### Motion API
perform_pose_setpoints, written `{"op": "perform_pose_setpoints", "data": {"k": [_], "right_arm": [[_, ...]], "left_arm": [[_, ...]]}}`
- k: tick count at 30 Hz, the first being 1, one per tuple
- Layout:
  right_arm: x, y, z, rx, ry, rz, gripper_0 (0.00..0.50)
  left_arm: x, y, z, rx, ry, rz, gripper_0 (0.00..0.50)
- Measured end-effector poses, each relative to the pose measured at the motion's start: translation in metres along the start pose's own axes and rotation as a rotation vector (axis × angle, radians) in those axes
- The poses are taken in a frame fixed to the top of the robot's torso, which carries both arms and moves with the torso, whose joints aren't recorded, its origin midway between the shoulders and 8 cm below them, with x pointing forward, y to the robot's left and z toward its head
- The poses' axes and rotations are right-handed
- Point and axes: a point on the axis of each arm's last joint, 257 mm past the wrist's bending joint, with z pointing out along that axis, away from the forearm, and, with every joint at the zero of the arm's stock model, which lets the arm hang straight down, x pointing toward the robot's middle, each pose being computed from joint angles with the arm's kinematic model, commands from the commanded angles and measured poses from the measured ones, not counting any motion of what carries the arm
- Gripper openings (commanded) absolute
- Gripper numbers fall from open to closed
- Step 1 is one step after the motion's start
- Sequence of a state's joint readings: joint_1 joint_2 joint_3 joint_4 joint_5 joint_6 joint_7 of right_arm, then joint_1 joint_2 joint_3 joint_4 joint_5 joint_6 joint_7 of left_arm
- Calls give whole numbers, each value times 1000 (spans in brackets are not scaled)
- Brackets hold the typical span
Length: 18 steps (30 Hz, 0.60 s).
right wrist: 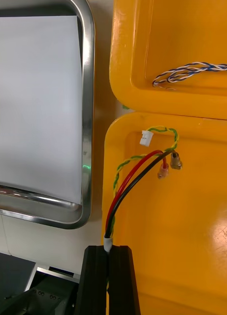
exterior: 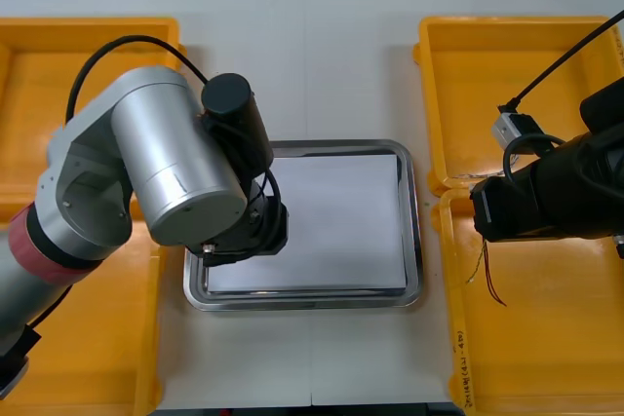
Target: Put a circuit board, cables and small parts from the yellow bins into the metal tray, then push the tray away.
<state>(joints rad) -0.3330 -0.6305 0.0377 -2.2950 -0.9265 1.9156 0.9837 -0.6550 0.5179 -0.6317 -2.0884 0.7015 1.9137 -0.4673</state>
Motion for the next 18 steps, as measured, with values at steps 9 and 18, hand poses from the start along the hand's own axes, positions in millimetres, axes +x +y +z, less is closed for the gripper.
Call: {"op": "perform_pose_setpoints", "data": {"k": [9,18], "right_arm": [[0,0,0,0,0,0,0],[0,0,0,0,0,-1,0]], "left_arm": [[21,3,22,-63,42,44,0],[26,15,38,-109,14,13,0]]}}
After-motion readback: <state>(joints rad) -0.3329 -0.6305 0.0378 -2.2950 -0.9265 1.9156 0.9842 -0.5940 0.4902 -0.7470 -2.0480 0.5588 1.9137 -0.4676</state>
